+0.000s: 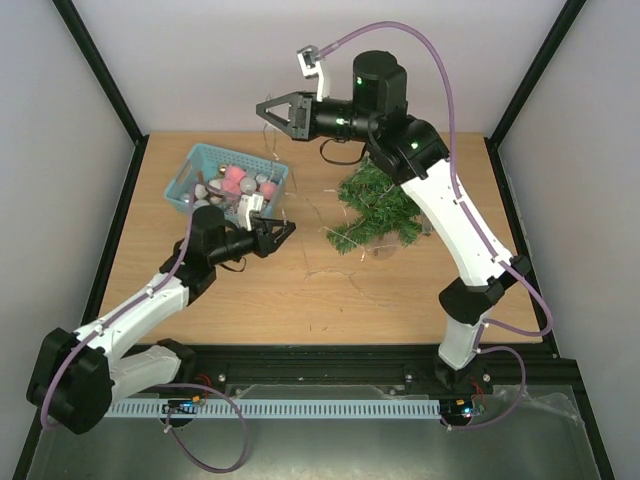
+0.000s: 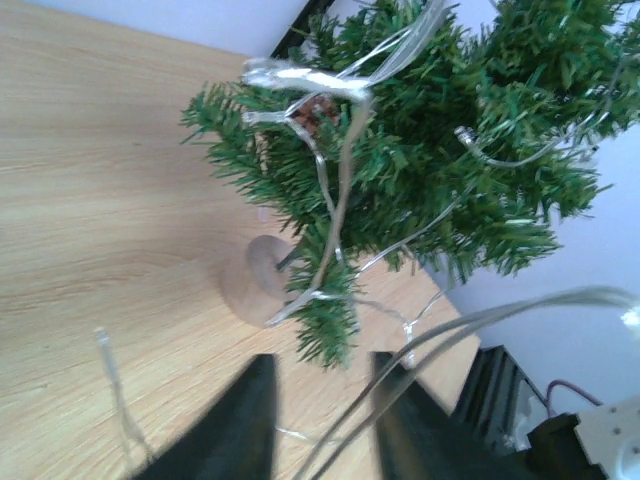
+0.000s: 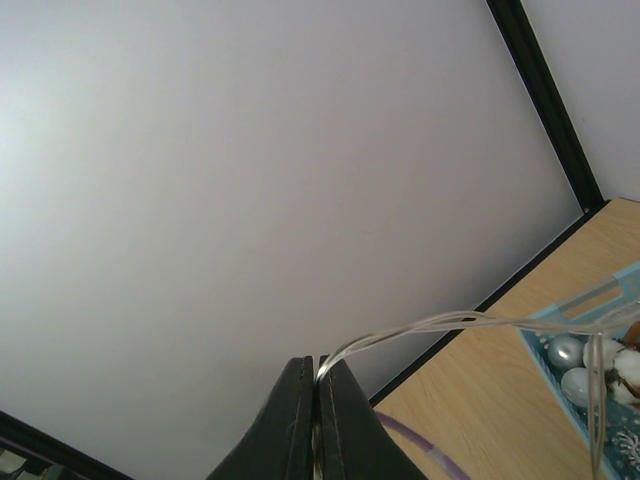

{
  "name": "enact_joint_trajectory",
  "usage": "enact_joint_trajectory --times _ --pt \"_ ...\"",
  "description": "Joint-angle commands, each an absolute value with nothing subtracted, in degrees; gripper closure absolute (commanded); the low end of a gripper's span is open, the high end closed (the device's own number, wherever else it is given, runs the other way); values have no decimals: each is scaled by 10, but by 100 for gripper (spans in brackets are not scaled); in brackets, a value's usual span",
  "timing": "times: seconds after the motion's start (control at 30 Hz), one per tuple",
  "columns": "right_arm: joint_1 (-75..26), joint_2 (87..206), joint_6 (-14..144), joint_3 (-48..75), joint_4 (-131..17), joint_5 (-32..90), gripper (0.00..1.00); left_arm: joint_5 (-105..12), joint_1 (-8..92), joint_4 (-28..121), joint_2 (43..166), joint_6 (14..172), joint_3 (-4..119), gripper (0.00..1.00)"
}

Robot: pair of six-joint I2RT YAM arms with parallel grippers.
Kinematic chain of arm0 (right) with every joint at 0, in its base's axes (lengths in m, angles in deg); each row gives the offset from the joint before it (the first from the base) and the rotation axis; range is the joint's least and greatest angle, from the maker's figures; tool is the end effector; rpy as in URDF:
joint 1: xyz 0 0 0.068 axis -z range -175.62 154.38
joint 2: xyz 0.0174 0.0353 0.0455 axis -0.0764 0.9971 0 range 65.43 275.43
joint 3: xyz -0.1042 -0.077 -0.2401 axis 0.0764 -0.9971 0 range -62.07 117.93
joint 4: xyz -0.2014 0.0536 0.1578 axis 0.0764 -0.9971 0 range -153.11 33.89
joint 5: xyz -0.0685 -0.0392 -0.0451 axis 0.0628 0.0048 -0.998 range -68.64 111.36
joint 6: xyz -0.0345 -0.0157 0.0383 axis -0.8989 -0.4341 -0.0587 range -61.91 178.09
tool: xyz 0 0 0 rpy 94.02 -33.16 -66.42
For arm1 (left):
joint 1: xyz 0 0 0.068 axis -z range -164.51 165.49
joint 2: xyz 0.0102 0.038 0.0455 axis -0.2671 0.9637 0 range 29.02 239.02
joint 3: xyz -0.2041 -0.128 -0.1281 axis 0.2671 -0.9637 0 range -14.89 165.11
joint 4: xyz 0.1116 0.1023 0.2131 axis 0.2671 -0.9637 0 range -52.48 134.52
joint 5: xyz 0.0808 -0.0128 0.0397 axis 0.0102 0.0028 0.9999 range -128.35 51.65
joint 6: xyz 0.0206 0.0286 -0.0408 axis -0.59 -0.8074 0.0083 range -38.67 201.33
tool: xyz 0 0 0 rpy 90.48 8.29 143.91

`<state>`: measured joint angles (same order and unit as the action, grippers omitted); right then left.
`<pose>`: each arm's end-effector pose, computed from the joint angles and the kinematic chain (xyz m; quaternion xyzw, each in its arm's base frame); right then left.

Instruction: Decorate the small christmas tree

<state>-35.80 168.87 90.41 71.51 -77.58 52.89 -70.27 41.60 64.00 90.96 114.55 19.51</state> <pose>0.2678 0.2505 0.5609 -0.2486 0.6115 0.5744 0.4840 0.2107 -0.1243 0.2718 0.1349 0.7357 -0.4924 0.4451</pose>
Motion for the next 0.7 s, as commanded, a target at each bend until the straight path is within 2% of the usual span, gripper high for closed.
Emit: enact_joint_trajectory --times 0.0,0.03,0.07,0.37,0.67 --pt "-337 1699 912 738 -751 543 99 -694 429 641 912 1132 235 91" --pt "-328 1702 912 740 -749 546 99 -687 430 626 906 1130 241 97" --pt "-319 1705 912 742 -745 553 99 -679 432 607 899 1128 249 97" --pt "-217 1760 942 785 -700 616 99 -647 457 456 826 1130 344 98" --pt "-117 1765 982 784 -703 663 99 -622 528 365 858 1128 478 98"
